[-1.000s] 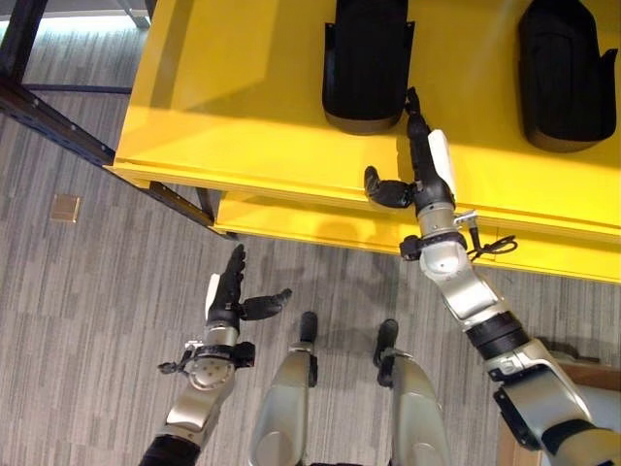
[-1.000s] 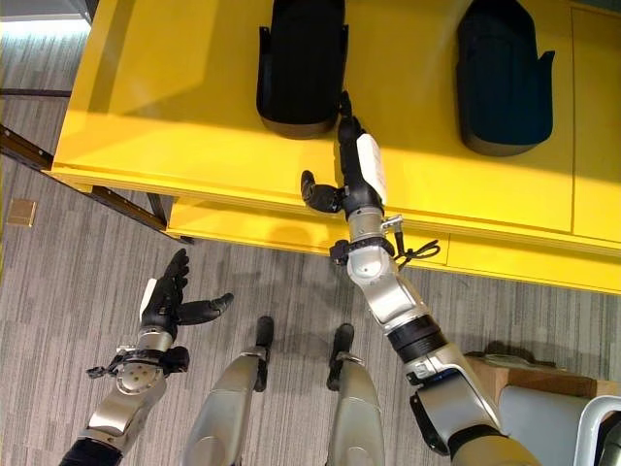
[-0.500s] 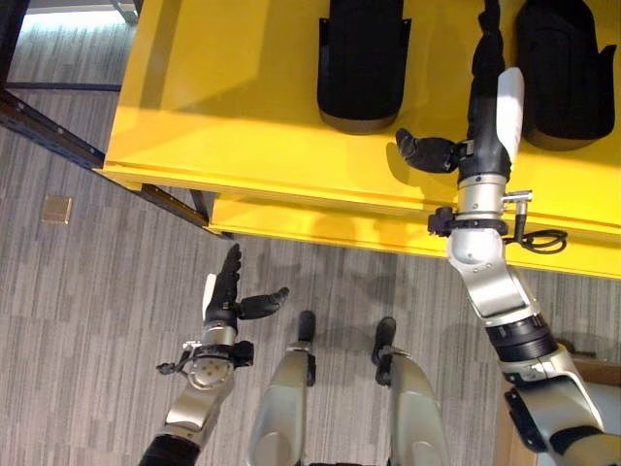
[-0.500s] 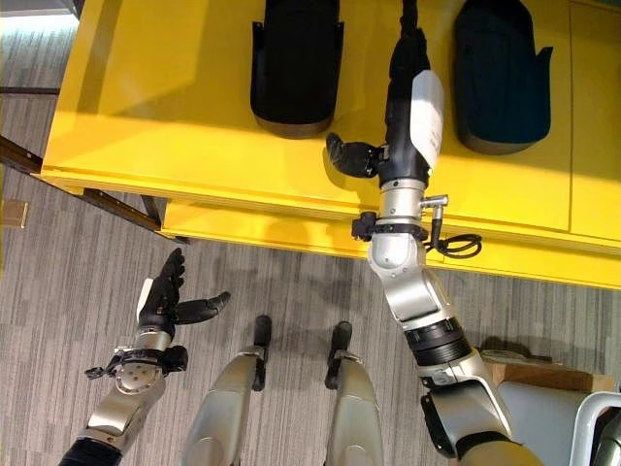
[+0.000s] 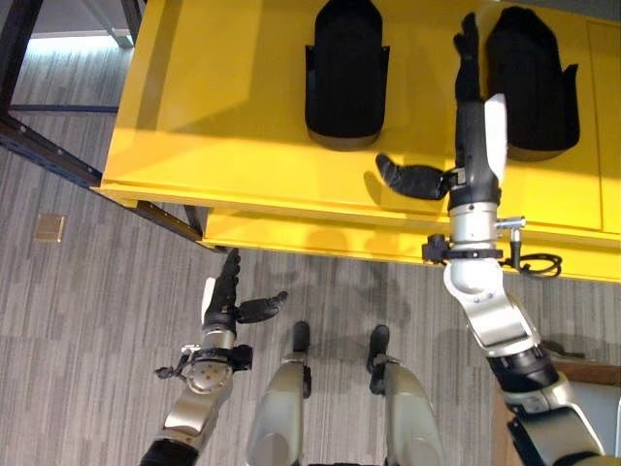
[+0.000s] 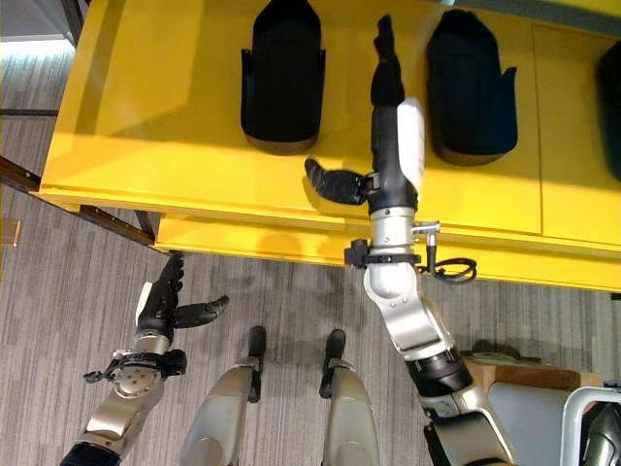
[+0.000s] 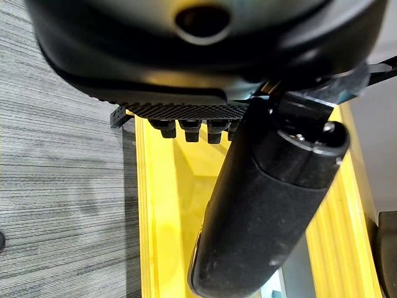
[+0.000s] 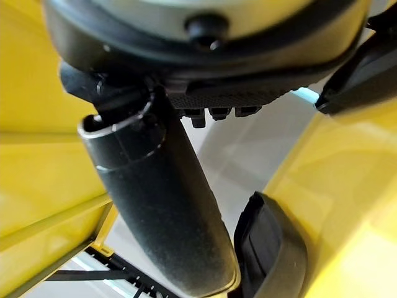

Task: Move parts from the plastic box to the shelf.

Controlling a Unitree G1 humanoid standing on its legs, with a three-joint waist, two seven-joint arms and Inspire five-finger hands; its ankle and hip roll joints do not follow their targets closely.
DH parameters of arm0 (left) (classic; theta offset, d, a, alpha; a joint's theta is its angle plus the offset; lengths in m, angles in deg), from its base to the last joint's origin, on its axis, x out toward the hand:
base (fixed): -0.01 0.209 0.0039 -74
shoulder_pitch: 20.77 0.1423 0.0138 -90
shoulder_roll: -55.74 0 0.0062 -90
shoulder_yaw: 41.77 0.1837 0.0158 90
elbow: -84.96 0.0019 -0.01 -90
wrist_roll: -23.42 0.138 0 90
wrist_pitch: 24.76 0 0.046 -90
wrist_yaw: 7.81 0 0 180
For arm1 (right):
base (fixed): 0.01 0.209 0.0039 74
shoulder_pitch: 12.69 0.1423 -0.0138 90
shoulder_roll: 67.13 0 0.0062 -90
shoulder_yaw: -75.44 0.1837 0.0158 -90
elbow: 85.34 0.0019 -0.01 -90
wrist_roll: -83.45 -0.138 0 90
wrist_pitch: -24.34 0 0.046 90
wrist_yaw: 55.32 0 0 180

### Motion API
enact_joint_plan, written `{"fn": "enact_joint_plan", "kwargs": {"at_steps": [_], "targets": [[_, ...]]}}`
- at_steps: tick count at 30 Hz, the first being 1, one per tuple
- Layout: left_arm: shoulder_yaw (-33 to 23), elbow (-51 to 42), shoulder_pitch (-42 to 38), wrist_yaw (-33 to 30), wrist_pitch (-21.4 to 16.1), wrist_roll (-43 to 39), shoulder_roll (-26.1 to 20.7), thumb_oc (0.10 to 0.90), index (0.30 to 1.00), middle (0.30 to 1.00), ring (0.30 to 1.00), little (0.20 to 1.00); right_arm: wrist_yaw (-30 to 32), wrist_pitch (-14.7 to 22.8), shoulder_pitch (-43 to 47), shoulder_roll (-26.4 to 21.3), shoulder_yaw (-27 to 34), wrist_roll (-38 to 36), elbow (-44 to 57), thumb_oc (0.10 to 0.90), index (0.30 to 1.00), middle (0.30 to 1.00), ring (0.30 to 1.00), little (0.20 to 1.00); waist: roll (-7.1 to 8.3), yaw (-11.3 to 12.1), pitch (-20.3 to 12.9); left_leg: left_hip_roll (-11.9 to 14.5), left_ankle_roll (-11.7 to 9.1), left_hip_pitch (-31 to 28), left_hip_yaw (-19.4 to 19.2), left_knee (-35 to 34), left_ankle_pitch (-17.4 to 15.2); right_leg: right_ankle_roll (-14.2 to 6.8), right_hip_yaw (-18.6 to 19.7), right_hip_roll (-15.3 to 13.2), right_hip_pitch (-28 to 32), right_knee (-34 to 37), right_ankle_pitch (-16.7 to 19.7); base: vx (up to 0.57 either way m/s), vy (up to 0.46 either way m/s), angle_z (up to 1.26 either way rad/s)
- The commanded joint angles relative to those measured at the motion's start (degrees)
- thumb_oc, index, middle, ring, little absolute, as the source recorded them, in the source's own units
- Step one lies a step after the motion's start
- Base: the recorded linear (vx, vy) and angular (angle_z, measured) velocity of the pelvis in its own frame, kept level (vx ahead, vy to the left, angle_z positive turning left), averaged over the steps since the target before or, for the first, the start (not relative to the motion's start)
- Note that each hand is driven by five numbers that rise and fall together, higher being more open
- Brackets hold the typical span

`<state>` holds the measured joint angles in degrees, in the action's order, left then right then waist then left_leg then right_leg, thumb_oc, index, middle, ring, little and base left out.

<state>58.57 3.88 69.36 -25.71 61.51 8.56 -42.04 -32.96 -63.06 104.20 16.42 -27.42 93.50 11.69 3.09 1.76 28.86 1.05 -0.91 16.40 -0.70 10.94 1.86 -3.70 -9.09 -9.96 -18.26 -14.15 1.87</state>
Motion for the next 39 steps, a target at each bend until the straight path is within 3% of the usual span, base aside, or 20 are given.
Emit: {"fn": "enact_joint_plan", "kwargs": {"at_steps": [1,6,13,23,31,32,35,36,39], "targets": [[-2.4,-4.3,3.2,1.2,-3.5,2.1,-2.3,0.900,1.000,1.000,1.000,1.000,-3.2,8.2,-2.0,0.1,0.9,-7.5,6.8,0.900,1.000,1.000,1.000,1.000,2.18,-1.0,-10.2,0.7,0.5,-3.7,0.8,-5.2,-1.3,-4.8,-1.8,-2.9,3.2,5.5,5.2,0.05,0.026,-0.21],[-4.1,-3.0,4.9,2.9,-3.6,2.6,-1.4,0.900,1.000,1.000,1.000,1.000,-9.7,8.3,-9.6,-1.8,0.0,-13.9,5.1,0.900,1.000,1.000,1.000,1.000,2.30,-2.1,-14.5,0.7,0.2,-8.6,-1.1,-11.5,1.1,-5.7,-1.5,-2.1,6.6,9.9,6.2,0.05,0.028,-0.14],[-5.1,-1.0,7.7,4.9,-4.2,4.0,1.2,0.900,1.000,1.000,1.000,1.000,-15.0,8.9,-22.9,-3.8,5.4,-16.4,5.4,0.900,1.000,1.000,1.000,1.000,2.07,-3.9,-20.7,0.6,0.6,-13.9,-2.9,-13.7,0.2,-6.6,0.5,-2.2,10.5,11.6,6.3,0.09,0.052,-0.22],[-5.0,-1.5,8.0,5.2,-4.3,5.6,1.1,0.900,1.000,1.000,1.000,1.000,-16.4,9.0,-25.7,-2.8,5.5,-16.7,5.1,0.900,1.000,1.000,1.000,1.000,1.60,-4.9,-22.4,-0.7,1.9,-17.0,-3.9,-15.3,-0.6,-7.7,2.8,-2.9,11.2,9.9,6.7,0.03,0.077,-0.10],[-4.9,-2.1,6.0,4.7,-4.7,7.5,0.5,0.900,1.000,1.000,1.000,1.000,-17.5,9.1,-28.3,-2.1,6.1,-18.1,5.5,0.900,1.000,1.000,1.000,1.000,2.94,-6.5,-21.8,-1.9,3.0,-17.6,-7.9,-15.8,-1.4,-9.4,6.5,-3.3,8.5,10.9,11.3,-0.03,0.057,-0.24],[-5.0,-2.1,5.8,4.2,-4.8,7.2,0.4,0.900,1.000,1.000,1.000,1.000,-17.3,9.1,-27.8,-1.9,5.7,-18.0,5.2,0.900,1.000,1.000,1.000,1.000,2.97,-6.3,-21.2,-1.7,3.0,-17.6,-8.7,-15.7,-1.4,-9.6,4.8,-3.9,7.4,10.1,12.2,-0.10,0.018,-0.42],[-5.9,-2.4,4.6,2.9,-4.8,6.3,0.2,0.900,1.000,1.000,1.000,1.000,-16.2,9.2,-23.5,-0.7,2.8,-18.8,3.3,0.900,1.000,1.000,1.000,1.000,1.29,-2.0,-19.3,0.6,2.6,-17.9,-13.4,-15.3,-1.3,-9.0,-13.9,-12.1,8.6,4.4,10.0,-0.15,0.028,-0.97],[-6.1,-2.3,4.5,3.1,-4.8,6.1,0.3,0.900,1.000,1.000,1.000,1.000,-16.1,9.0,-22.3,-0.4,2.3,-19.3,2.3,0.900,1.000,1.000,1.000,1.000,1.19,-2.1,-18.9,1.0,2.4,-18.4,-13.9,-15.2,-1.2,-8.5,-15.2,-13.4,9.9,3.0,9.3,-0.12,-0.051,-1.46],[-6.0,-1.9,4.1,3.1,-4.9,5.5,0.2,0.900,1.000,1.000,1.000,1.000,-16.3,8.3,-21.4,-0.4,2.1,-19.2,2.2,0.900,1.000,1.000,1.000,1.000,1.61,-2.3,-19.5,1.9,2.3,-17.7,-14.6,-14.7,-0.7,-8.2,-8.2,-12.1,10.1,0.9,8.4,-0.08,-0.131,-0.44]]}}
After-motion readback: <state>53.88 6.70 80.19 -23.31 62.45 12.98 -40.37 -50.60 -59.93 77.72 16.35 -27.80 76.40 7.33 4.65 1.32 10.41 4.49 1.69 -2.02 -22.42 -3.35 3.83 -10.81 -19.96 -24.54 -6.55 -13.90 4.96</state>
